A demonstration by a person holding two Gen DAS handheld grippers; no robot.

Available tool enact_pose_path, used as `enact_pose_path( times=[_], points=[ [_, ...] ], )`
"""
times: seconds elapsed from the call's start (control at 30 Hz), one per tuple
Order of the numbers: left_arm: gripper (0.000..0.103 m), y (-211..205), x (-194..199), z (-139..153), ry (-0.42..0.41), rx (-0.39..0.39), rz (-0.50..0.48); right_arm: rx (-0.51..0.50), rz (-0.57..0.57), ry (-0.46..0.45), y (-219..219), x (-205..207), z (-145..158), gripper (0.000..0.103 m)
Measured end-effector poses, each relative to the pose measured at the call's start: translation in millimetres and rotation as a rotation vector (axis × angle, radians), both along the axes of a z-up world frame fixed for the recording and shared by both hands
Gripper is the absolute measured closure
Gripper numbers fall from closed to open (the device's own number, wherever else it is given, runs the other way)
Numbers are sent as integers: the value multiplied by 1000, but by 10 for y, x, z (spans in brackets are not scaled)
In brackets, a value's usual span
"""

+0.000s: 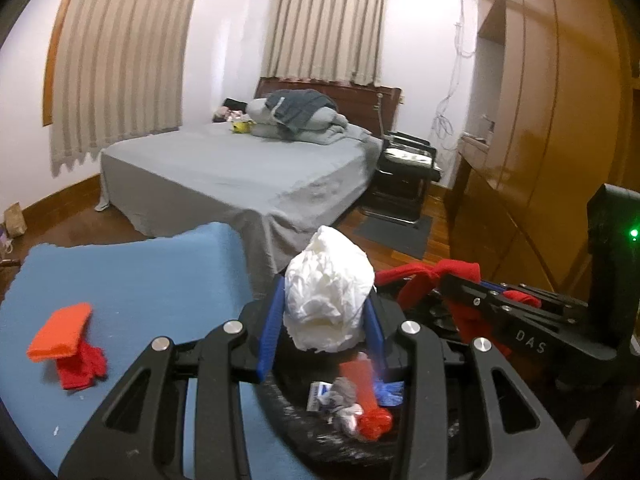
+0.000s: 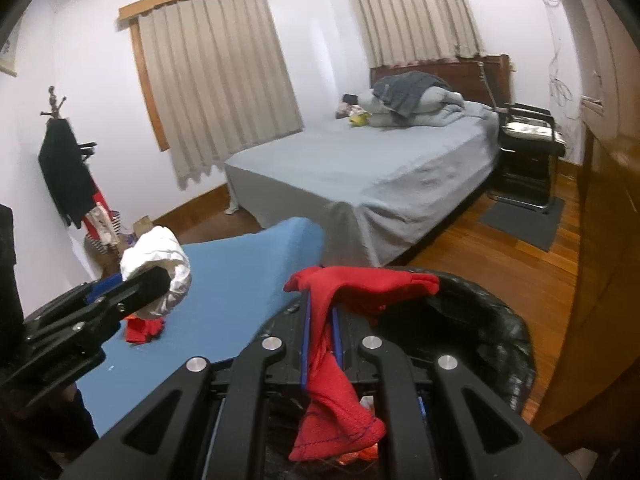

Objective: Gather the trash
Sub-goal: 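Carry tissue and red glove over the bin and release both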

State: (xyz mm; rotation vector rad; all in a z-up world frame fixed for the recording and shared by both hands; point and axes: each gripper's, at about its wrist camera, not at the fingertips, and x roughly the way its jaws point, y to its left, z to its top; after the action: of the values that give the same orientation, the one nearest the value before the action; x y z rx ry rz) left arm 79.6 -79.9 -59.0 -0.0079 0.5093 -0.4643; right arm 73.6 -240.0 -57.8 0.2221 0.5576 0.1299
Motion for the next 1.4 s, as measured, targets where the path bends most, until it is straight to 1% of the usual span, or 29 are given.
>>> enact_pose_path(
  times=[0.1,0.33,0.47,0.63,0.7,0.8,0.83,0.9,0.93,1.03,1.1,1.13,1.17,1.2,1.23,1.3,1.33,1.4],
  points=[
    [67,-149,-5,-41,-2,5,-19,-3,-28,11,-112,-34,-48,94],
    [67,-445,68,-228,36,22,-56,3,-78,38,-370,-33,-192,94],
    [67,-543,165,-335,69,30,-65,2,-94,66,-485,-1,-333,94],
    [67,-615,325,-541,112,50,-78,1,-101,120,-576,92,-546,94],
    [66,-650,388,-632,136,59,-88,4,-102,139,-592,120,-627,90],
    [65,-647,469,-750,162,69,-88,6,-109,170,-614,162,-741,90],
    [63,-655,490,-786,170,70,-91,7,-112,176,-619,168,-773,90],
    [60,-678,523,-825,180,69,-95,8,-115,192,-622,187,-826,83],
    [57,-682,539,-842,187,67,-98,6,-118,198,-626,192,-847,82],
    [46,-667,562,-879,195,64,-98,6,-123,207,-643,188,-879,79],
    [43,-650,574,-879,196,62,-91,4,-130,207,-650,174,-877,72],
    [42,-634,587,-870,195,63,-85,3,-134,205,-652,167,-867,70],
    [38,-619,591,-858,193,65,-80,0,-139,202,-652,157,-855,64],
    [37,-572,592,-839,183,66,-69,-2,-143,198,-652,147,-845,55],
    [36,-556,593,-816,177,66,-60,-6,-148,194,-646,134,-827,51],
    [31,-473,592,-760,162,62,-39,-21,-161,181,-626,111,-787,29],
    [26,-406,591,-717,152,61,-22,-32,-167,170,-607,91,-756,25],
    [20,-272,592,-647,131,61,9,-44,-176,150,-574,69,-693,8]
  ],
)
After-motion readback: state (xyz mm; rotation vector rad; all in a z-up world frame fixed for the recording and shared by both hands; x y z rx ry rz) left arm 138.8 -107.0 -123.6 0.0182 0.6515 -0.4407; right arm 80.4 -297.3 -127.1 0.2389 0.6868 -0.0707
